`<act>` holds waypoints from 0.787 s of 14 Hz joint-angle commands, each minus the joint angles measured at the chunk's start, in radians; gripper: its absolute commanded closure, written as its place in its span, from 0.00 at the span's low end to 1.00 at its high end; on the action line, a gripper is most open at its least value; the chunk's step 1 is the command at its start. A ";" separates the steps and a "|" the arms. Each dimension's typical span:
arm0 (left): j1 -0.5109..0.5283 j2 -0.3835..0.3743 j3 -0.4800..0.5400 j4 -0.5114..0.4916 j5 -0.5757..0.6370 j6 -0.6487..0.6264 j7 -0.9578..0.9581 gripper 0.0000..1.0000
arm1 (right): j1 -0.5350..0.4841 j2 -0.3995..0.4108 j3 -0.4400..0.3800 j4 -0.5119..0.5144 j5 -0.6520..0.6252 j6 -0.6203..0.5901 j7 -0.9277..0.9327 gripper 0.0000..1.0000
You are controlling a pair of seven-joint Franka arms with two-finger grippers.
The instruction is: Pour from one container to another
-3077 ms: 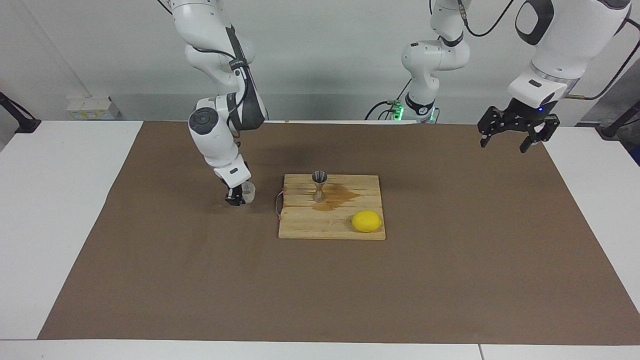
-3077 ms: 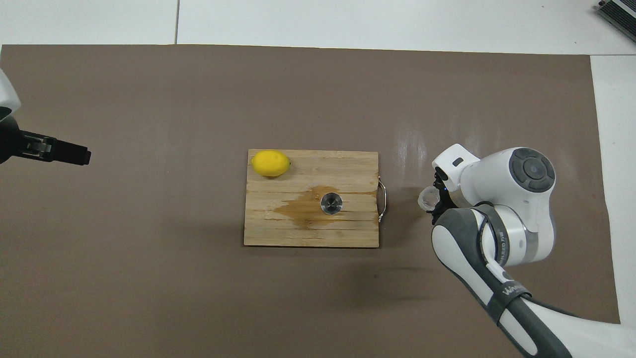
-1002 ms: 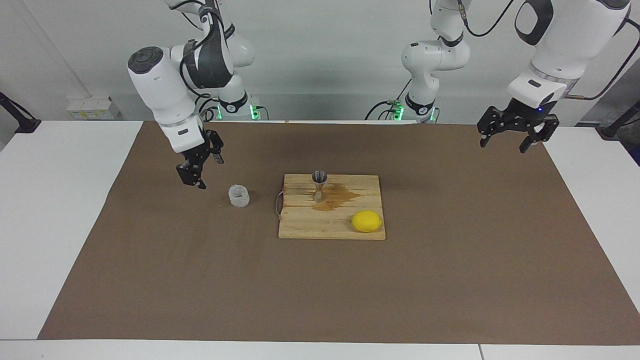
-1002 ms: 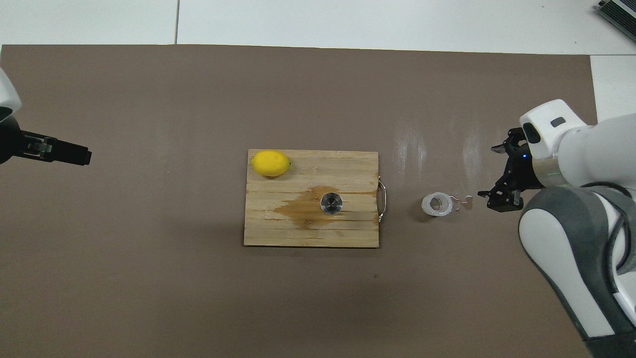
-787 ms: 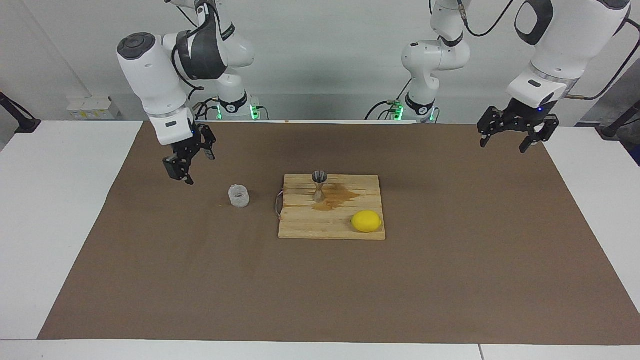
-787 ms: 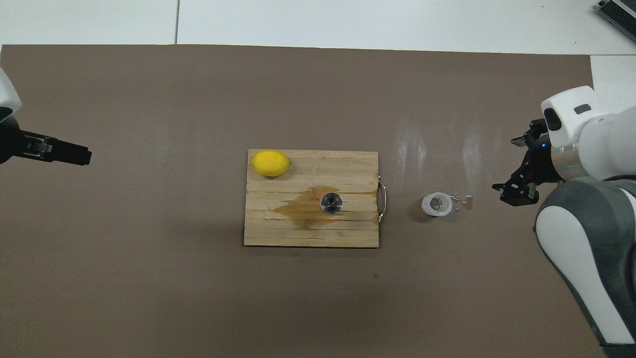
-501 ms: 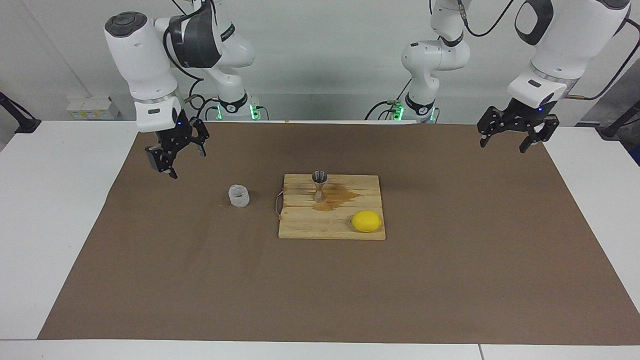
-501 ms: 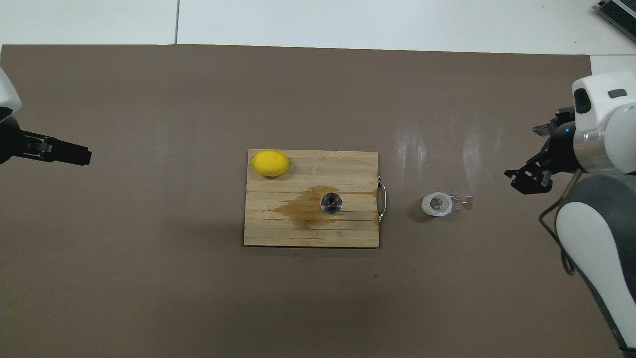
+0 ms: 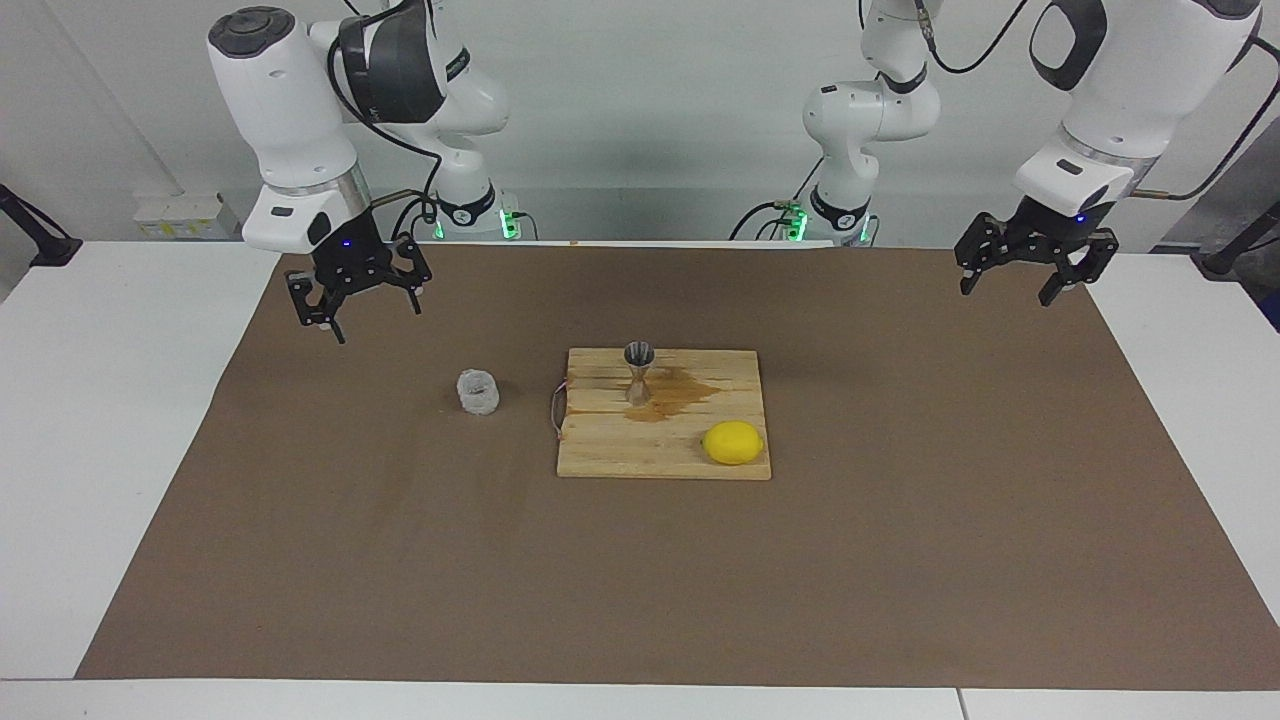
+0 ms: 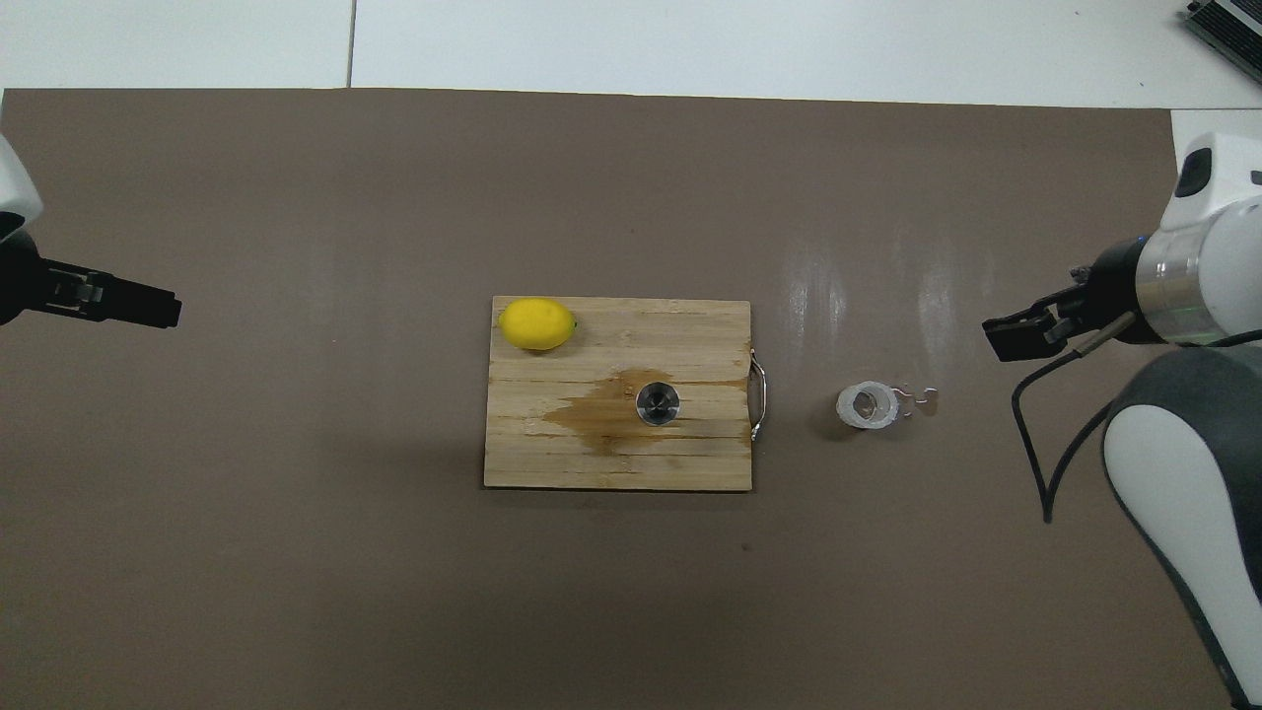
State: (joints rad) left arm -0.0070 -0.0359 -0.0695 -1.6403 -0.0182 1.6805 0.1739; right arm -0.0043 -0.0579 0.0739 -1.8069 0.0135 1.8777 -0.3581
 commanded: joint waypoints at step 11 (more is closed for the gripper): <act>0.004 -0.015 0.000 -0.018 0.009 0.008 0.012 0.00 | 0.033 0.055 0.013 0.198 -0.049 -0.287 0.564 0.00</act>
State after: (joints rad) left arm -0.0070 -0.0359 -0.0694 -1.6403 -0.0182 1.6805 0.1739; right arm 0.0335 -0.0179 0.0784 -1.6232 -0.0166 1.6105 0.1899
